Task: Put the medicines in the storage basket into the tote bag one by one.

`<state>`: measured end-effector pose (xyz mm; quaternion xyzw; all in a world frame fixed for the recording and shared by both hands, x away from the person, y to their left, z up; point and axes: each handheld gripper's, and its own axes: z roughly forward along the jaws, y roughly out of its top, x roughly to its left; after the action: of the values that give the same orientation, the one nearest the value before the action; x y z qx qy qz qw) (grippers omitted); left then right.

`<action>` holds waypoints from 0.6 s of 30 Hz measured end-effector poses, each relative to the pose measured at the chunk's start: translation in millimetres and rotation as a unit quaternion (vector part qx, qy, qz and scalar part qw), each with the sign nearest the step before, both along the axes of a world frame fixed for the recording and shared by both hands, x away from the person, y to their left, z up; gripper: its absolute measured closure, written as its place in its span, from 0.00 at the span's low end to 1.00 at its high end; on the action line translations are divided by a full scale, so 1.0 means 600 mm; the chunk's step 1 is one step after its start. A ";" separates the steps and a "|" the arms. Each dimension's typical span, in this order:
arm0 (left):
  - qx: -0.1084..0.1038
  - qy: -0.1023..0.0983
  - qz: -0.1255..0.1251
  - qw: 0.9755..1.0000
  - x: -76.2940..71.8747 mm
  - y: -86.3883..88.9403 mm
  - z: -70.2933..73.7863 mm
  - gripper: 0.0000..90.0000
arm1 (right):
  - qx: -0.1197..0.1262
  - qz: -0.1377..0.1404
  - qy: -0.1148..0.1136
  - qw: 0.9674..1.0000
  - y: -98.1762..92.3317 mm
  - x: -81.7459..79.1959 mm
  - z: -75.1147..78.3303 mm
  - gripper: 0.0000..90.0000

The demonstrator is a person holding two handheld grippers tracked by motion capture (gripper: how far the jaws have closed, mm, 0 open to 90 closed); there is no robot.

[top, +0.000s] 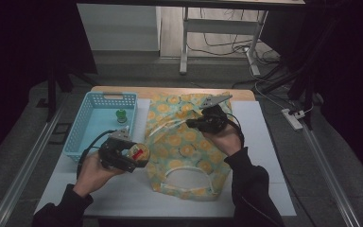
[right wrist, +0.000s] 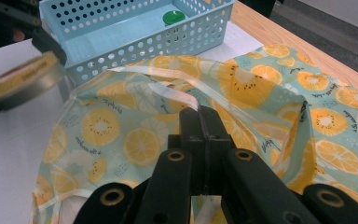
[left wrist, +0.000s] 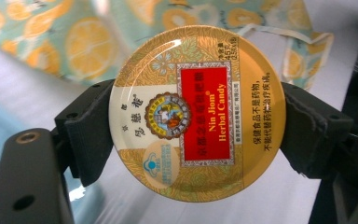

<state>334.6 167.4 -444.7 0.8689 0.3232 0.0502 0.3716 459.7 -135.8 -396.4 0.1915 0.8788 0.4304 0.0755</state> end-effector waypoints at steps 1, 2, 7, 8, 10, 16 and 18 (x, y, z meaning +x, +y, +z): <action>0.000 0.001 -0.004 1.000 0.001 -0.005 0.000 0.23 | 0.000 0.000 0.000 1.000 0.000 0.000 0.000 1.00; -0.001 0.001 -0.007 1.000 0.002 -0.011 -0.001 0.23 | 0.000 -0.001 0.000 1.000 -0.001 0.000 0.000 1.00; 0.000 0.002 -0.018 1.000 0.010 -0.033 -0.004 0.23 | 0.001 -0.002 0.000 1.000 -0.001 0.002 -0.001 1.00; 0.001 0.003 -0.020 1.000 0.012 -0.037 -0.005 0.23 | 0.001 -0.002 0.001 1.000 -0.001 0.002 -0.001 1.00; 0.002 0.000 -0.024 1.000 0.015 -0.045 -0.007 0.23 | 0.001 -0.002 0.000 1.000 -0.001 0.002 -0.001 1.00; 0.001 0.001 -0.032 0.999 0.024 -0.067 -0.013 0.23 | 0.001 -0.001 -0.001 1.000 -0.001 0.002 -0.001 1.00; 0.004 0.001 -0.034 0.999 0.027 -0.073 -0.015 0.23 | 0.002 -0.001 0.000 1.000 -0.001 0.001 -0.001 1.00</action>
<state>351.0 123.4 -453.9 0.8808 0.2934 0.0379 0.3697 460.5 -136.4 -397.1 0.1923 0.8779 0.4320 0.0759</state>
